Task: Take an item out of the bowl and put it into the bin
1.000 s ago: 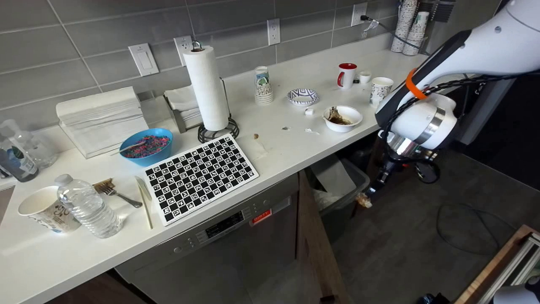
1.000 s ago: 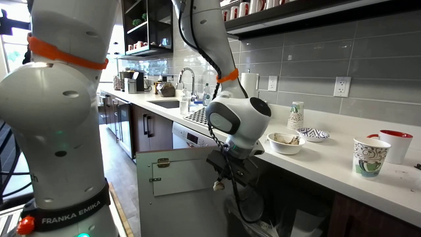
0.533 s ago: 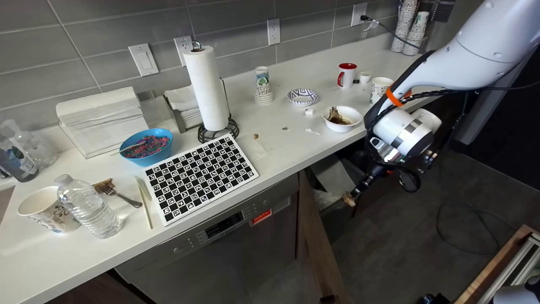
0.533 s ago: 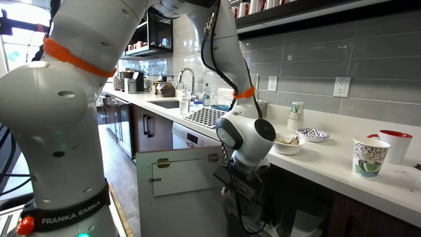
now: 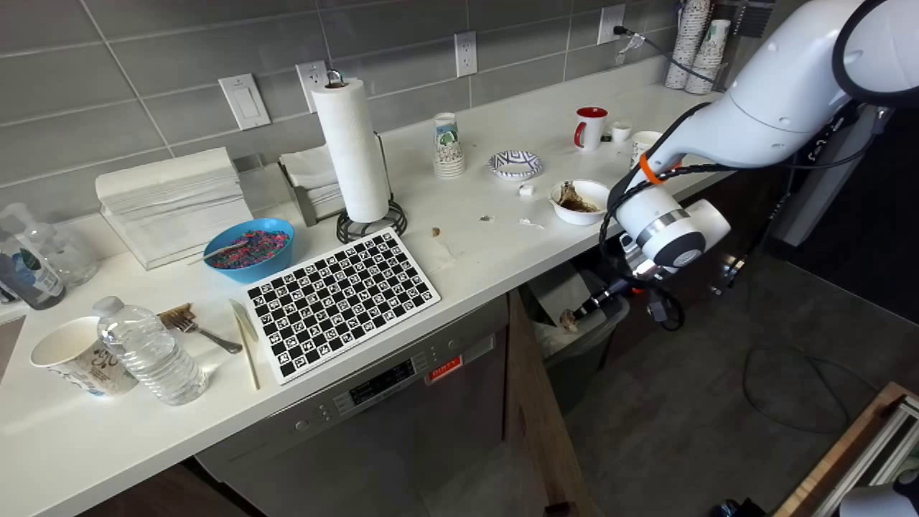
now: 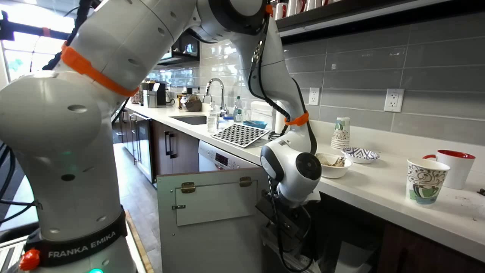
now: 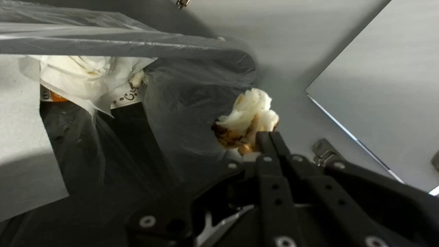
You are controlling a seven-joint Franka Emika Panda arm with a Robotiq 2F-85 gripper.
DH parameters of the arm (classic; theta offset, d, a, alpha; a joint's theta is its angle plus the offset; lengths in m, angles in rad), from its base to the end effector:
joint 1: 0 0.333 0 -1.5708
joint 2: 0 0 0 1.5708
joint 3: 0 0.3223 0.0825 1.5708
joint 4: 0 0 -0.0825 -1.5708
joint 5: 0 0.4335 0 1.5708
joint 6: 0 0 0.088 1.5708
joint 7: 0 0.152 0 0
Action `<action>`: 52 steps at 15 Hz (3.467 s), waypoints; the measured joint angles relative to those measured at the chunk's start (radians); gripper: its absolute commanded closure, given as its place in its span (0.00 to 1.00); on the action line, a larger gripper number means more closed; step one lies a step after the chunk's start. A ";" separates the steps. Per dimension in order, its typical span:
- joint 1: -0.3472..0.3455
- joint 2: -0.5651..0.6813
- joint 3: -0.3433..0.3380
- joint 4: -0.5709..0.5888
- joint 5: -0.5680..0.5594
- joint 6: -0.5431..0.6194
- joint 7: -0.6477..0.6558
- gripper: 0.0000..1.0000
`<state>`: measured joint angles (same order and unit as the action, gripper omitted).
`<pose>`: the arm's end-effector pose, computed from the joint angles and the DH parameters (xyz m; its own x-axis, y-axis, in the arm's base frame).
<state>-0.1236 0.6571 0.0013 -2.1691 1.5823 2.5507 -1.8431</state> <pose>0.5271 -0.0530 -0.0153 0.8909 0.1037 0.4421 0.3121 -0.8471 -0.4302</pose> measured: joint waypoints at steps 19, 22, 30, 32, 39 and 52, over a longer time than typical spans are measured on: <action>0.117 0.261 -0.066 0.271 0.492 0.116 -0.117 0.06; 0.144 0.253 -0.056 0.228 0.243 0.148 0.112 0.00; 0.244 0.110 -0.133 0.018 -0.297 0.171 0.601 0.00; 0.268 0.053 -0.157 -0.048 -0.457 0.166 0.692 0.00; 0.435 -0.188 -0.361 -0.207 -0.916 -0.068 0.892 0.00; 0.198 -0.682 -0.104 -0.254 -1.585 -0.263 1.566 0.00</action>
<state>0.0741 -0.0249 -0.1029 -2.4228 -0.0027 2.2877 -0.2772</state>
